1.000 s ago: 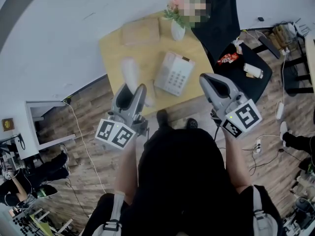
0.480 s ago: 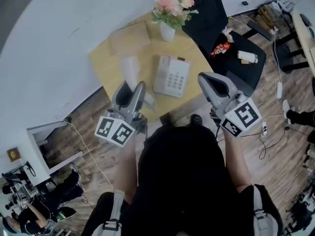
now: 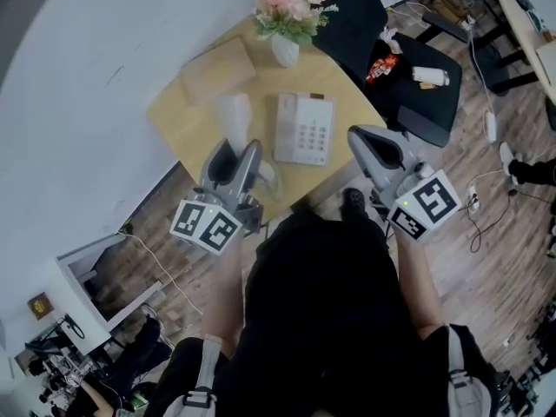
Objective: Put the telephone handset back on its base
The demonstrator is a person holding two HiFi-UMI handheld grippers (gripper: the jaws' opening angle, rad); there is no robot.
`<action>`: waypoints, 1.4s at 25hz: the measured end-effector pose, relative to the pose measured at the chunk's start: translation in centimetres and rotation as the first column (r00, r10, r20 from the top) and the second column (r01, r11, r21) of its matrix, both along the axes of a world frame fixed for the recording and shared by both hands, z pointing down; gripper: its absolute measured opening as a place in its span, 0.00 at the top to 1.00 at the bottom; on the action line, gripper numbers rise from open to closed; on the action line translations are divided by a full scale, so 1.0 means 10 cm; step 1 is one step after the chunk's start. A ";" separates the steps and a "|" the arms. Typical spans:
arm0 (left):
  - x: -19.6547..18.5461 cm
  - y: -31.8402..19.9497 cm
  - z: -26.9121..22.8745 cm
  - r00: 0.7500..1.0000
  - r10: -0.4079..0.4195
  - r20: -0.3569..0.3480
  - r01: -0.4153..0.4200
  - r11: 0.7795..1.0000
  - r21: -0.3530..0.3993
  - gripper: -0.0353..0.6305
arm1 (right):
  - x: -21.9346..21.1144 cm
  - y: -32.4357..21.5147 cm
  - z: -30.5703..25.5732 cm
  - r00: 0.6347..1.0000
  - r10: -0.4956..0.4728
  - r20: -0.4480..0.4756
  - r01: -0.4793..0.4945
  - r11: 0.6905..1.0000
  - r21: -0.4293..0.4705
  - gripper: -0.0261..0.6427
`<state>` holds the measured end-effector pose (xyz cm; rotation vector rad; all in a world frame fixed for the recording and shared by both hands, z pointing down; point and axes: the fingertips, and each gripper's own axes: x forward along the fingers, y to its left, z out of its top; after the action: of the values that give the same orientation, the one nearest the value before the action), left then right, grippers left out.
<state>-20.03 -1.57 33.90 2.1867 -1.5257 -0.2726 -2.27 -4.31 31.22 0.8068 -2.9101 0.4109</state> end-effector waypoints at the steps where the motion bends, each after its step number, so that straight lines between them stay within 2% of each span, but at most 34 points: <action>1: 0.01 -0.02 0.03 1.000 0.010 -0.003 -0.010 1.000 -0.006 0.62 | -0.01 0.00 0.02 1.000 0.007 -0.003 -0.008 1.000 -0.003 0.96; 6: 0.04 -0.10 0.17 0.998 0.050 -0.029 -0.051 0.998 -0.024 0.62 | -0.02 0.04 0.09 0.999 0.040 -0.020 -0.040 0.999 -0.024 0.96; 15: 0.15 -0.18 0.42 0.994 0.104 -0.031 -0.106 0.991 -0.081 0.62 | 0.03 0.12 0.24 0.996 0.073 -0.052 -0.076 0.995 -0.059 0.96; 20: 0.20 -0.24 0.68 0.994 0.109 -0.028 -0.112 0.982 -0.154 0.62 | 0.03 0.17 0.32 0.995 0.076 -0.062 -0.081 0.994 -0.076 0.96; 26: 0.29 -0.31 0.91 0.993 0.116 -0.032 -0.120 0.972 -0.202 0.62 | 0.04 0.19 0.41 0.994 0.067 -0.082 -0.075 0.993 -0.094 0.96; 35: 0.33 -0.45 1.29 0.991 0.135 0.008 -0.127 0.952 -0.279 0.62 | 0.01 0.10 0.50 0.992 0.058 -0.112 -0.069 0.993 -0.095 0.96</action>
<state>-16.72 -6.09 46.80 2.0618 -1.3341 0.0153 -2.16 -3.33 36.21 0.8799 -2.7455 0.4958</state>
